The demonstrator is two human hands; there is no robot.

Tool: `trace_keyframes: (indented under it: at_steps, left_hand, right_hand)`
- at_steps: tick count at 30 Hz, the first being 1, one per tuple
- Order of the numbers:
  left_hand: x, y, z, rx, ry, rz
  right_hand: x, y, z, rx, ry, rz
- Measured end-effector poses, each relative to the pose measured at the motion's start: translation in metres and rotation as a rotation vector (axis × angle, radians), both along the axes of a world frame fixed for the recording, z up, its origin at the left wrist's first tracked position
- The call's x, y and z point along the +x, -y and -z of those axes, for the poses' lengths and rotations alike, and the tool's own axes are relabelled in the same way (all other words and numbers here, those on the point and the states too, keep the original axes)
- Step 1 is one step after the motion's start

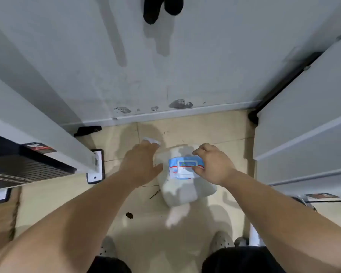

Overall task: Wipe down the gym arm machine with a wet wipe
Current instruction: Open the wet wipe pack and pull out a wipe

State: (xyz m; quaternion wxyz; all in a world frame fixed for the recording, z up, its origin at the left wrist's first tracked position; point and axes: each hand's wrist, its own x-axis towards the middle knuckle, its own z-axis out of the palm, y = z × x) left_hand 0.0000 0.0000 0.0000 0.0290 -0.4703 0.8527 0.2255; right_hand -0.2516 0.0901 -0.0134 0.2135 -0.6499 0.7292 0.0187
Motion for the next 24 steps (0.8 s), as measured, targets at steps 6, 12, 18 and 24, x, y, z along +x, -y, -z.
trace_keyframes:
  at_steps: [6, 12, 18, 24]
  left_hand:
    - [-0.026, 0.001, 0.139, 0.008, -0.053, 0.030]
    - [-0.056, 0.006, 0.221, 0.005, -0.210, 0.015]
    - [-0.079, 0.003, 0.237, 0.062, -0.270, 0.022]
    - [-0.078, 0.006, 0.249, 0.043, -0.258, 0.044]
  right_hand:
    - [-0.021, -0.010, 0.137, -0.003, 0.066, -0.002]
    - [-0.043, -0.003, 0.204, -0.113, 0.074, -0.029]
    - [-0.040, 0.009, 0.207, -0.126, 0.037, -0.051]
    - [-0.046, 0.013, 0.212, -0.170, 0.026, -0.105]
